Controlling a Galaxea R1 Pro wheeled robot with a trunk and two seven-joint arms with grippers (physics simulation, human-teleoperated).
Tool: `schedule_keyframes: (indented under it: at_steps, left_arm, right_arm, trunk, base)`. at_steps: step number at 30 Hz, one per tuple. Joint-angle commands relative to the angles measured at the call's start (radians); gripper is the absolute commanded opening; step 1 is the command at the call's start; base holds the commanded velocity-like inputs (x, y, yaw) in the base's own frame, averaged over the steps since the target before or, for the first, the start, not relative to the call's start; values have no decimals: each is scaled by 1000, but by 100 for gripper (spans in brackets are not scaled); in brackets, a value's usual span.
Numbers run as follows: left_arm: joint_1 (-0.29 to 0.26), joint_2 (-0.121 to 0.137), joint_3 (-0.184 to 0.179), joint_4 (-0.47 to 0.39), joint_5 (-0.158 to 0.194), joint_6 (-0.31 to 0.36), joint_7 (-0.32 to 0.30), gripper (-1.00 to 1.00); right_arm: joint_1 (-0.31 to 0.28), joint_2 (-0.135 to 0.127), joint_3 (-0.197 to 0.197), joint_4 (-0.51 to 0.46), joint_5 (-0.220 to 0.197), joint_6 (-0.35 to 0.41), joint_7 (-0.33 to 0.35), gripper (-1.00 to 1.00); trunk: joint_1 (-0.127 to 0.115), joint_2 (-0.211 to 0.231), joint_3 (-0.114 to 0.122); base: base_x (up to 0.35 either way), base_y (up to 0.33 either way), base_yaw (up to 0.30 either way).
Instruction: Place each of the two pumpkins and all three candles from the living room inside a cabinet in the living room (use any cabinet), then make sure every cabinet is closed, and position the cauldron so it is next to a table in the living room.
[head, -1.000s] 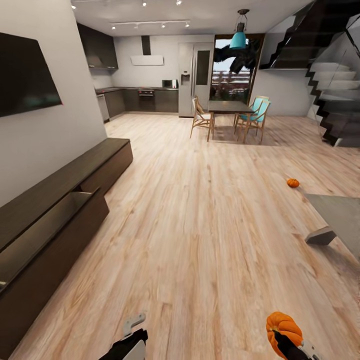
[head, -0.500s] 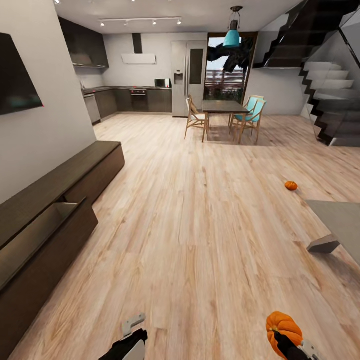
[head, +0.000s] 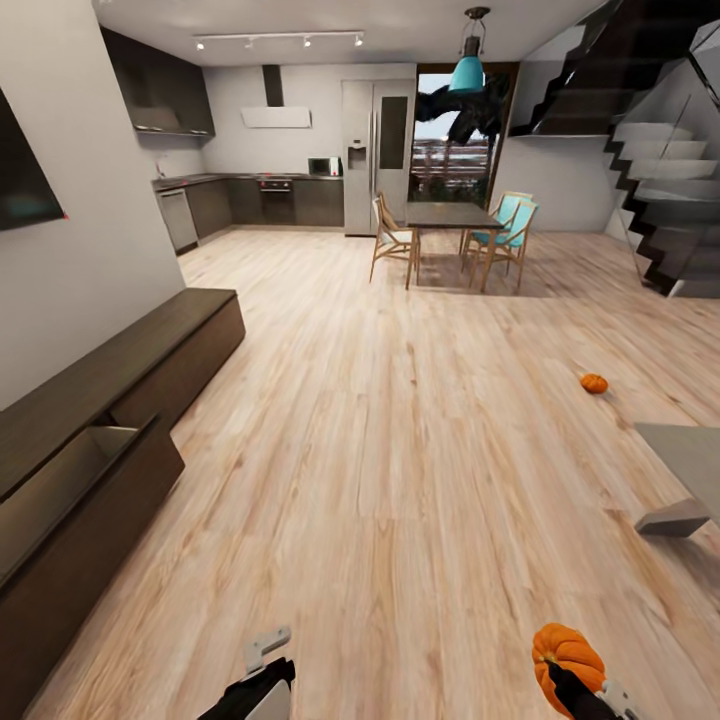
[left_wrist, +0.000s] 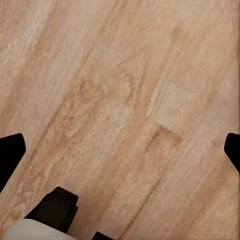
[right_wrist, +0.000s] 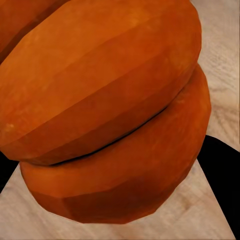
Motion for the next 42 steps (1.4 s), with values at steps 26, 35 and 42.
schedule_keyframes:
  at_steps: [26, 35, 42]
  left_arm:
    - [-1, 1, -8, -1, 6, 2, 7, 100]
    - [-1, 0, -8, -1, 6, 2, 7, 100]
    - [-1, 0, -8, -1, 6, 2, 7, 100]
  right_arm:
    - [-1, 0, 0, 0, -11, -2, 4, -100]
    - [-1, 0, 0, 0, -11, -2, 4, -100]
    - [-1, 0, 0, 1, -11, -2, 3, -100]
  trunk:
    - [1, 0, -1]
    - [1, 0, -1]
    - [1, 0, -1]
  base:
    - [350, 0, 0]
    - [350, 0, 0]
    - [350, 0, 0]
